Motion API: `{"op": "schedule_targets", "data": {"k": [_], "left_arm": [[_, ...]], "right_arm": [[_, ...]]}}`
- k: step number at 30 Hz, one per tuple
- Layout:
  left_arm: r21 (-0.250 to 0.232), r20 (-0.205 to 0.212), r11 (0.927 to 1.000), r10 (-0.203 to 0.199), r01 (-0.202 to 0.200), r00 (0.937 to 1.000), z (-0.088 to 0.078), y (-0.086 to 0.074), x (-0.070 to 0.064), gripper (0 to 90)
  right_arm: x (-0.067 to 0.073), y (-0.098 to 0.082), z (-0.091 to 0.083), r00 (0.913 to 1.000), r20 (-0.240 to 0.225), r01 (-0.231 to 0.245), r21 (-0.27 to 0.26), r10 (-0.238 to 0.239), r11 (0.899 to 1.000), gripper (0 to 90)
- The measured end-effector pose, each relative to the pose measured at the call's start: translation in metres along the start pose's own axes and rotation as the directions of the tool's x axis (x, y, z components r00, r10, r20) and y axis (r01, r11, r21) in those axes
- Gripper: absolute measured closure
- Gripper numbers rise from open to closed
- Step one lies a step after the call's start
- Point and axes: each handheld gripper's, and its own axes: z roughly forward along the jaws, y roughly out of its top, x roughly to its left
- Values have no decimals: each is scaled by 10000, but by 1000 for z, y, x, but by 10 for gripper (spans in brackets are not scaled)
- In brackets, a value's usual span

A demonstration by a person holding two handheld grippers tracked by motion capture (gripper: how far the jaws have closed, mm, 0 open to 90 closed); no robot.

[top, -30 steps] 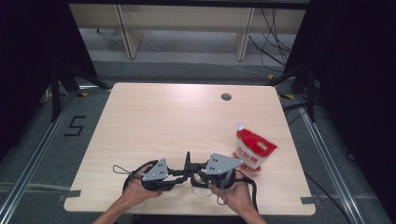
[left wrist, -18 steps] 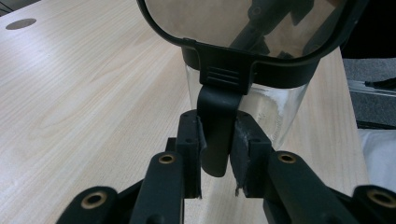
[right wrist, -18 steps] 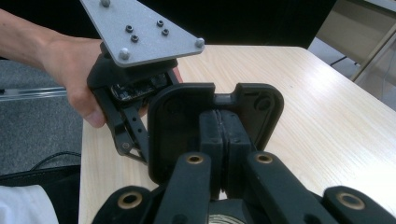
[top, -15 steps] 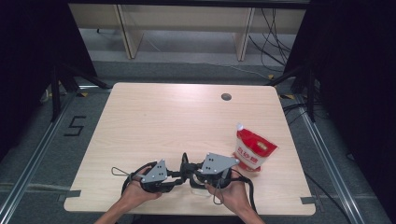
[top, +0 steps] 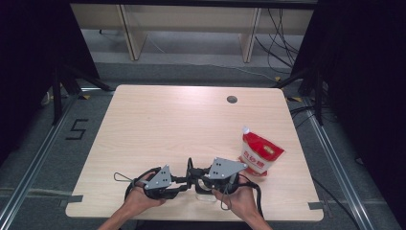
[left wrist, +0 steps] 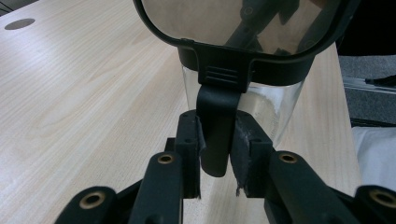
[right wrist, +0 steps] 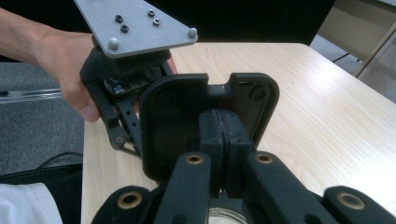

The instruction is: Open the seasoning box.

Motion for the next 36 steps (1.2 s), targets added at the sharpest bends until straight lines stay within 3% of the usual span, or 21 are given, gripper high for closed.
{"op": "schedule_targets", "data": {"k": [2,5,7,8,13,16,17,19,24,26,27,28,29,30,31,32,33,34,36], "left_arm": [[-12,25,10000,-69,69,10000,-1,1,0,719],[-120,-163,9998,-129,127,9998,-3,2,1,639],[68,-268,9999,-125,127,9996,-7,3,3,572],[-1,-205,9994,-350,350,9992,-8,2,2,539],[-67,-409,9993,-375,372,9985,-19,2,1,482],[122,-623,9965,-816,825,9947,-24,3,-2,410],[123,-589,9950,-987,996,9934,-26,2,-3,384],[244,-903,9927,-1158,1184,9892,-31,2,-6,331],[327,-1255,9812,-1846,1900,9748,-42,-1,-9,226],[404,-1403,9717,-2250,2327,9642,-45,-3,-11,187],[476,-1365,9763,-2031,2112,9696,-47,-4,-10,172],[437,-1438,9684,-2371,2455,9608,-48,-5,-13,157],[450,-1295,9731,-2184,2258,9672,-49,-6,-12,157],[603,-1406,9742,-2076,2177,9681,-51,-6,-13,156],[405,-1421,9673,-2423,2503,9597,-50,-7,-16,156],[348,-1331,9661,-2492,2558,9593,-51,-8,-17,153],[487,-1181,9714,-2254,2323,9671,-53,-8,-16,152],[431,-1110,9678,-2421,2480,9639,-53,-8,-17,152],[243,-1089,9667,-2507,2547,9619,-54,-8,-20,152]], "right_arm": [[-2,0,-1,9999,-80,152,-19,-153,9999,898],[-3,-1,-3,10000,-7,26,-47,-26,10000,894],[-5,-2,-7,9999,127,-31,-69,31,10000,883],[-5,-3,-9,9999,131,-45,-79,46,10000,877],[-8,-9,-26,9988,450,-195,-163,202,9997,819],[-8,-14,-39,9959,741,-494,-264,512,9984,754],[-9,-15,-43,9960,824,-325,-338,352,9989,729],[-10,-19,-51,9935,1004,-486,-480,532,9977,683],[-14,-34,-71,9859,1263,-1037,-518,1095,9933,580],[-13,-43,-78,9789,1396,-1412,-655,1492,9878,551],[-13,-45,-81,9775,1434,-1478,-563,1545,9874,538],[-14,-48,-83,9787,1375,-1447,-659,1527,9873,530],[-13,-51,-86,9748,1466,-1597,-666,1680,9849,521],[-13,-54,-91,9729,1518,-1665,-634,1744,9840,509],[-14,-56,-93,9737,1617,-1502,-737,1604,9859,503],[-12,-58,-96,9685,1588,-1820,-741,1917,9805,493],[-11,-61,-99,9634,1685,-2000,-652,2083,9776,484],[-14,-63,-101,9678,1739,-1726,-672,1819,9827,482],[-13,-69,-105,9600,1940,-1896,-800,2019,9786,478]]}}
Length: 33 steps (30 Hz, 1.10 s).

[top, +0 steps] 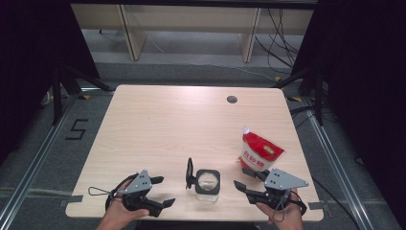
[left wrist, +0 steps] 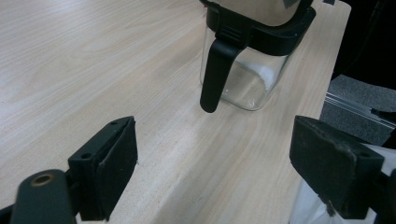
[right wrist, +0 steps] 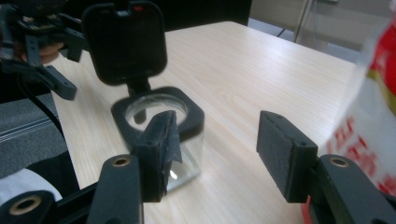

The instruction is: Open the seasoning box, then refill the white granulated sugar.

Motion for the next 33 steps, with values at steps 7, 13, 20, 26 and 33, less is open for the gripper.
{"op": "schedule_targets", "data": {"k": [7,13,20,26,33], "left_arm": [[147,-203,9997,176,-173,9996,-3,-3,-2,152],[215,-356,9996,212,-205,9991,-4,-2,0,154],[319,-217,9992,257,-250,9994,0,0,-1,155],[311,-273,9994,127,-118,9995,2,0,1,154],[334,-274,9993,175,-166,9995,1,-1,-2,155]], "right_arm": [[-2,-19,-14,9977,232,-642,470,632,9968,468],[-6,-30,-25,9960,500,-768,610,738,9952,437],[-16,-43,-36,9870,1086,-1259,660,1183,9898,404],[-22,-51,-42,9697,1689,-1942,940,1766,9765,336],[-35,-59,-42,9563,2267,-2123,1040,1847,9717,210]]}}
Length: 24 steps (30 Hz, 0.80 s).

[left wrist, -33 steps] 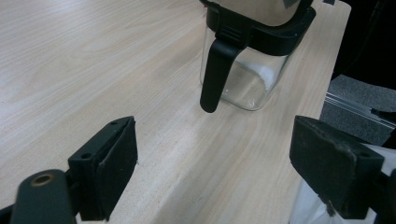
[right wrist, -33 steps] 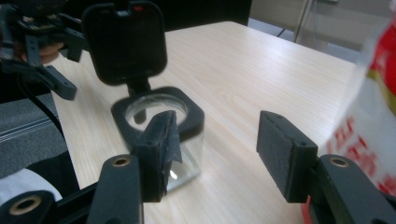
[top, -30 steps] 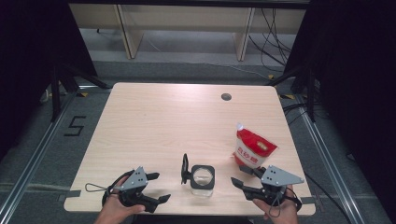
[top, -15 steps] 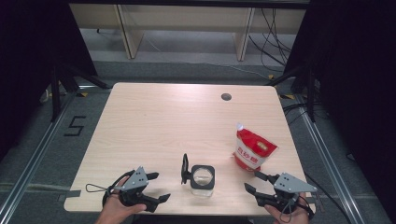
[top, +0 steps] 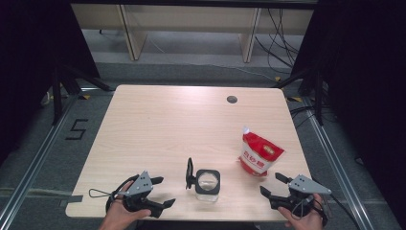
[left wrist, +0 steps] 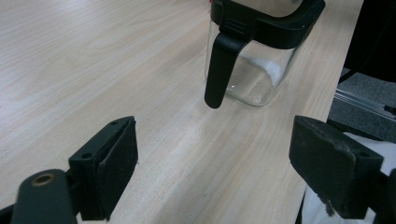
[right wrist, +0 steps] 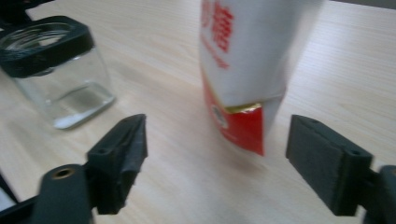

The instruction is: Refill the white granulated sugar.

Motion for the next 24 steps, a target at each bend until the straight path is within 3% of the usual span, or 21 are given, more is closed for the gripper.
{"op": "schedule_targets", "data": {"k": [1,2,3,4,5,6,8,11,12,13,14,16,19,22,24], "left_arm": [[-9,-59,10000,49,-49,10000,0,0,0,154],[-36,-129,10000,82,-83,9999,1,0,0,155],[45,-19,9999,142,-142,9999,1,0,1,154],[95,-28,9999,138,-137,9999,1,0,1,154],[146,-130,9997,209,-207,9997,1,0,1,154],[-93,-51,9999,39,-39,10000,2,-1,-1,154],[-130,-109,9999,4,-5,9999,3,-1,-2,154],[74,-86,9999,148,-147,9999,5,-1,-3,155],[32,-123,9999,168,-167,9998,5,-1,-3,154],[53,-123,9997,253,-253,9996,5,-1,-2,154],[2,-56,9999,137,-137,9999,6,-1,-2,154],[-97,-171,9992,379,-381,9991,6,-1,-1,154],[-69,-186,9999,77,-79,9998,6,-1,-1,154],[64,-194,9999,159,-157,9997,5,-1,0,154],[-54,-145,10000,62,-63,9999,6,-1,-1,154]], "right_arm": [[-3,0,1,10000,81,4,-31,-4,10000,196],[-3,-1,1,9996,59,-284,82,284,9996,193],[-8,-1,4,10000,63,-55,-129,55,9999,188],[-9,-1,5,9994,47,-334,-234,335,9992,171],[-12,-1,5,9998,174,-55,-373,61,9993,170],[-13,-1,7,9998,64,-166,-429,168,9989,171],[-14,1,9,9999,113,-43,-616,50,9981,169],[-16,3,14,9997,109,225,-851,-217,9961,159],[-14,4,15,9999,111,9,-808,0,9967,156],[-16,5,19,9997,31,232,-939,-230,9953,157],[-15,6,21,10000,-29,57,-894,-60,9960,157],[-17,8,30,9994,-169,286,-966,-304,9949,159],[-17,12,40,9997,45,255,-819,-252,9963,167],[-24,16,50,9972,-11,743,-1388,-752,9875,171],[-22,16,53,9996,-85,263,-1298,-277,9912,171]]}}
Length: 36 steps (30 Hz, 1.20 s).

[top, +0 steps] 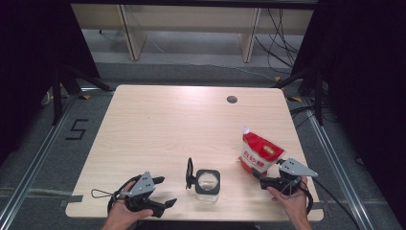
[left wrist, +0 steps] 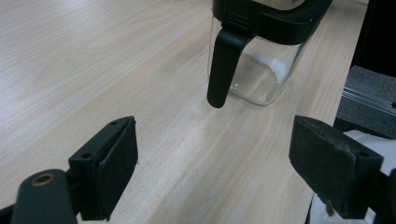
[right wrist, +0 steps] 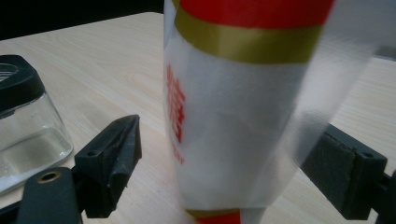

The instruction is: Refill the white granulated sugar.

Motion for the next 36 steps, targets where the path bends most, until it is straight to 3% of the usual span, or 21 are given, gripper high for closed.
{"op": "schedule_targets", "data": {"k": [1,2,3,5,7,8,9,11,14,16,20,23,24,26,27,28,30,33,34,36], "left_arm": [[14,-27,9999,117,-117,9999,0,0,0,154],[234,-107,9986,479,-477,9988,-2,0,3,154],[182,-136,9990,400,-397,9991,-1,0,2,154],[36,-57,9996,265,-265,9996,-1,0,0,154],[96,-53,9990,442,-442,9990,-1,1,2,154],[54,-29,9994,340,-340,9994,-1,1,2,154],[57,36,9999,113,-114,9999,-1,1,1,154],[-7,-28,10000,63,-63,10000,-1,1,0,154],[-87,17,10000,-12,12,10000,0,0,0,155],[-22,38,10000,84,-84,10000,0,1,1,155],[-2,31,10000,-12,12,10000,0,1,-1,154],[15,106,9999,152,-152,9998,0,1,0,155],[20,122,9994,346,-346,9993,0,1,1,155],[80,124,9998,160,-161,9998,0,0,0,155],[99,162,9999,134,-136,9998,0,0,0,155],[212,94,9994,255,-257,9996,0,1,1,155],[87,214,9992,399,-401,9990,1,1,0,155],[84,162,9993,365,-367,9992,2,1,0,155],[23,169,10000,-23,22,9999,3,0,-2,155],[95,183,9995,293,-295,9994,3,1,0,155]], "right_arm": [[0,-1,2,10000,-55,14,-49,-15,10000,170],[-1,0,3,9998,-45,186,3,-186,9998,170],[2,0,5,9999,-130,-70,-104,69,9999,173],[1,1,6,9997,-219,100,-257,-105,9996,179],[2,1,8,9996,-127,241,-436,-247,9988,170],[3,1,9,9997,-213,129,-472,-140,9988,169],[3,0,10,9996,-30,262,-478,-264,9985,168],[3,-1,11,9987,-59,500,-500,-503,9975,161],[4,-1,13,9994,-131,306,-555,-314,9980,165],[3,-2,15,9968,58,802,-601,-800,9950,167],[4,-3,19,9985,48,555,-684,-553,9961,180],[2,-3,21,9990,29,444,-685,-443,9967,185],[-1,-3,22,9972,111,743,-839,-737,9937,188],[-2,-4,24,9973,-101,709,-958,-722,9929,194],[0,-4,21,9990,-68,444,-678,-449,9967,194],[1,-6,23,9994,152,328,-973,-314,9947,194],[1,-6,23,9997,64,247,-921,-242,9954,204],[0,-6,23,9995,-3,321,-875,-322,9956,208],[0,-6,23,9995,-8,316,-866,-318,9957,214],[-3,-5,25,9980,-13,630,-949,-634,9935,231]]}}
